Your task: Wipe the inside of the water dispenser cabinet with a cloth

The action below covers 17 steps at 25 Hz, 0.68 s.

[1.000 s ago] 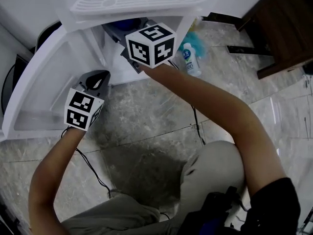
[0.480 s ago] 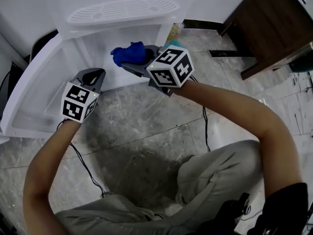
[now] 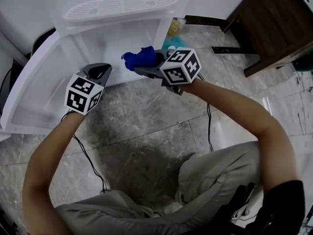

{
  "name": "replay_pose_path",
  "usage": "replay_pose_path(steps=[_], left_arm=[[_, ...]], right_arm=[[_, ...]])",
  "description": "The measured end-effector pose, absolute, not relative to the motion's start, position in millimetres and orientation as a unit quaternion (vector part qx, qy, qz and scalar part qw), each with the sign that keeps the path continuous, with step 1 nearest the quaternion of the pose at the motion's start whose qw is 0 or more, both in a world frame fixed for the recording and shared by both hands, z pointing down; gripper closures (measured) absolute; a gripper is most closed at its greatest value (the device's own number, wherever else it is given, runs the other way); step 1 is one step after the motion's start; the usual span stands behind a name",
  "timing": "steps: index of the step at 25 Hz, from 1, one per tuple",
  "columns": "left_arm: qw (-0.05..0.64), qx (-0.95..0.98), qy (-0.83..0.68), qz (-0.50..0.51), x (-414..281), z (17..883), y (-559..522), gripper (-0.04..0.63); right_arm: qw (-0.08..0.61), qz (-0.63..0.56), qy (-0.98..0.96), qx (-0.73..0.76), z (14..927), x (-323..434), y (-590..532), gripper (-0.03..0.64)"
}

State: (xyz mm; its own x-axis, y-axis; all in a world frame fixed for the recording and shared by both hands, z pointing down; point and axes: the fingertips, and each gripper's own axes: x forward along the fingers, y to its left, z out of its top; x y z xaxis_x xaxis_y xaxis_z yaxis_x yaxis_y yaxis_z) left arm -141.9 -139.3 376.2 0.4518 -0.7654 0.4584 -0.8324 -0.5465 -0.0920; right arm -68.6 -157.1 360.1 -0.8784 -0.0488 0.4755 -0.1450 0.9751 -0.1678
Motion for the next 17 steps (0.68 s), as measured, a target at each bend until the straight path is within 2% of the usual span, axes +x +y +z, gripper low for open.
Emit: replay_pose_path(steps=[17], left_arm=[[0.072,0.87,-0.426,0.239,-106,390,-141,0.589]], right_arm=[[0.287,0.079,-0.953,0.048,387,-40,-166,0.453]])
